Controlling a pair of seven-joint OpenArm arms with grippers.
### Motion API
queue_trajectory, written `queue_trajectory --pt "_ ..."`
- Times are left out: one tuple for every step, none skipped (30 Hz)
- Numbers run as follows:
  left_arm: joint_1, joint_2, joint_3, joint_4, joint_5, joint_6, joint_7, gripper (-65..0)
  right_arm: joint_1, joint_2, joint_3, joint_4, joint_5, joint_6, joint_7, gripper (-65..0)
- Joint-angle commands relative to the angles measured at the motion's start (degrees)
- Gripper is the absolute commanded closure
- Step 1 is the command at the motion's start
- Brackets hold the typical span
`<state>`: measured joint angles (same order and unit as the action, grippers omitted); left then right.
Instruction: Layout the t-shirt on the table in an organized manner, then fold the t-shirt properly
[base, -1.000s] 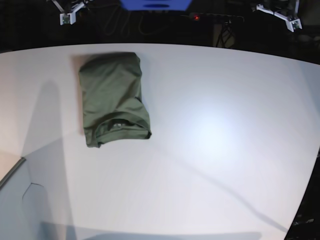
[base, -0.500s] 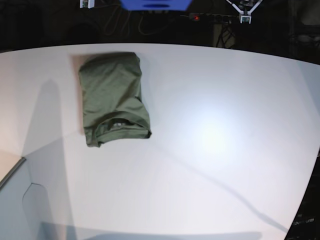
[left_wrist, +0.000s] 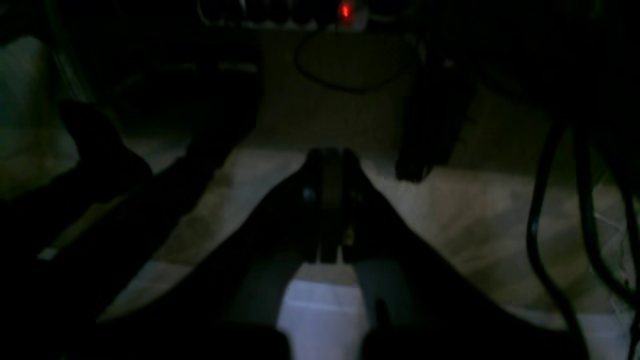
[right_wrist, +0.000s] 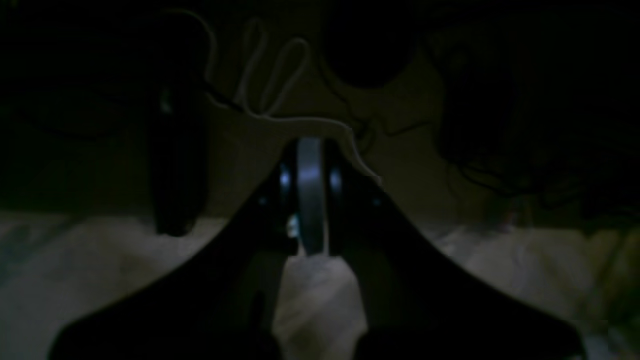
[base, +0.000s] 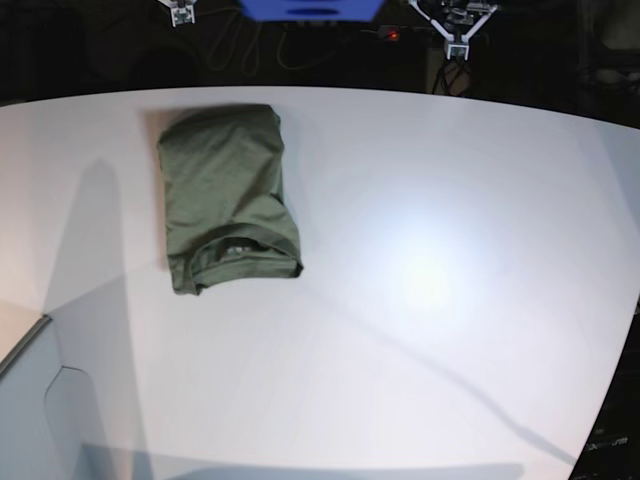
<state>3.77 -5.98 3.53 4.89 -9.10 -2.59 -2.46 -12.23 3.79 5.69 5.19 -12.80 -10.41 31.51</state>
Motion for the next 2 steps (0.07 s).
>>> queue_trajectory --pt "0.23 0.04 0.03 -0.01 0.00 0.35 -0.40 -0.1 -0.12 0.21 -0.02 0.22 0.27 -1.06 -0.08 0.0" --pt "0.14 0.04 0.03 0.08 0.00 0.35 -0.40 -0.1 0.23 0.12 -0.02 0.30 0.27 -1.23 -1.05 0.0"
